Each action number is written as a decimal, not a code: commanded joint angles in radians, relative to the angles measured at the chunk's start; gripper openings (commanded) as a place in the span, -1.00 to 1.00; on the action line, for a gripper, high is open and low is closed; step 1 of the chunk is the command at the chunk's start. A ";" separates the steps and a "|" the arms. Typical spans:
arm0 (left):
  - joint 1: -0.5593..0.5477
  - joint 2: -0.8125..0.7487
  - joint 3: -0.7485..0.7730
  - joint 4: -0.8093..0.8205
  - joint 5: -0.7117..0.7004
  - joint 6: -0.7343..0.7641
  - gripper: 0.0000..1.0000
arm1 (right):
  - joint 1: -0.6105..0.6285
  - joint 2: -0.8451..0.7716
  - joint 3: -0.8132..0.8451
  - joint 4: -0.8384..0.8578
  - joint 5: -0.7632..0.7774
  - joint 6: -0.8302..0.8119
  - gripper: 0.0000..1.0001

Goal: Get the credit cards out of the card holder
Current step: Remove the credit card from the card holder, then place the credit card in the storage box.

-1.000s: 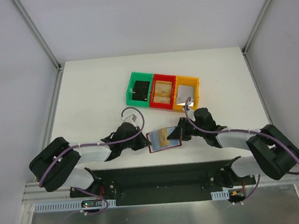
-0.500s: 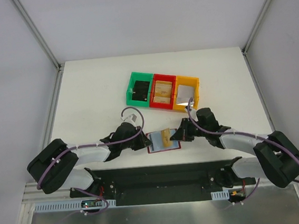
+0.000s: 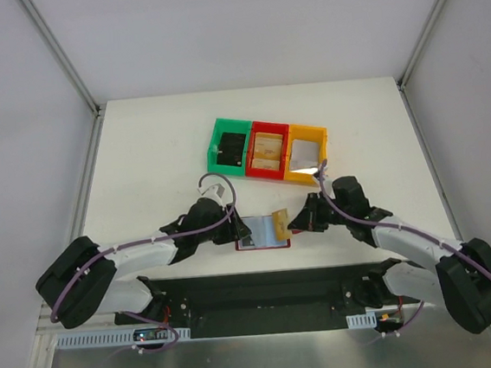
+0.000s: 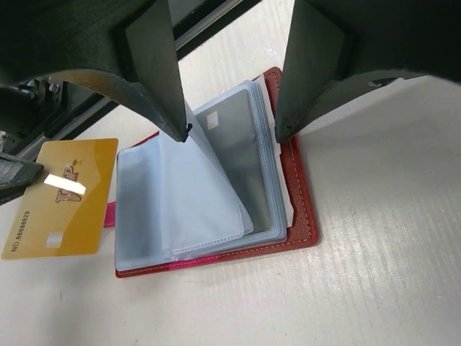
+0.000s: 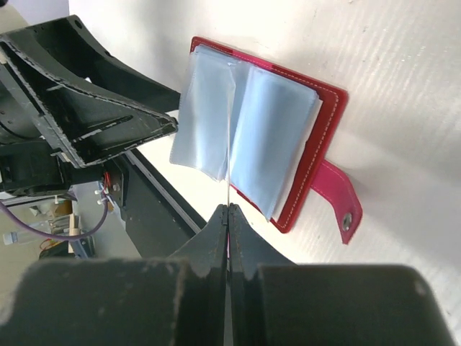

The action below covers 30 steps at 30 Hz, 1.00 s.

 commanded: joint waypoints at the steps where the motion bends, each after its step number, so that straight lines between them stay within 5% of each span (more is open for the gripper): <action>1: -0.007 -0.046 0.048 -0.085 -0.039 0.056 0.07 | -0.025 -0.086 0.065 -0.144 0.012 -0.072 -0.99; 3: -0.007 -0.055 0.057 -0.099 -0.046 0.061 0.10 | -0.035 -0.126 0.100 -0.205 0.024 -0.099 -0.99; 4: -0.007 -0.061 0.061 -0.108 -0.053 0.059 0.38 | -0.040 -0.140 0.121 -0.243 0.031 -0.112 -0.99; 5: -0.007 -0.069 0.062 -0.112 -0.059 0.062 0.97 | -0.043 -0.152 0.138 -0.274 0.035 -0.125 -0.99; 18: 0.021 -0.265 0.097 -0.193 -0.145 0.119 0.98 | -0.017 -0.236 0.390 -0.604 0.132 -0.362 -0.99; 24: 0.047 -0.395 -0.059 0.248 0.125 0.237 0.98 | 0.087 -0.243 0.468 -0.673 0.115 -0.522 -1.00; 30: 0.111 -0.379 -0.070 0.440 0.447 0.148 0.98 | 0.096 -0.143 0.611 -0.814 -0.198 -0.605 -0.99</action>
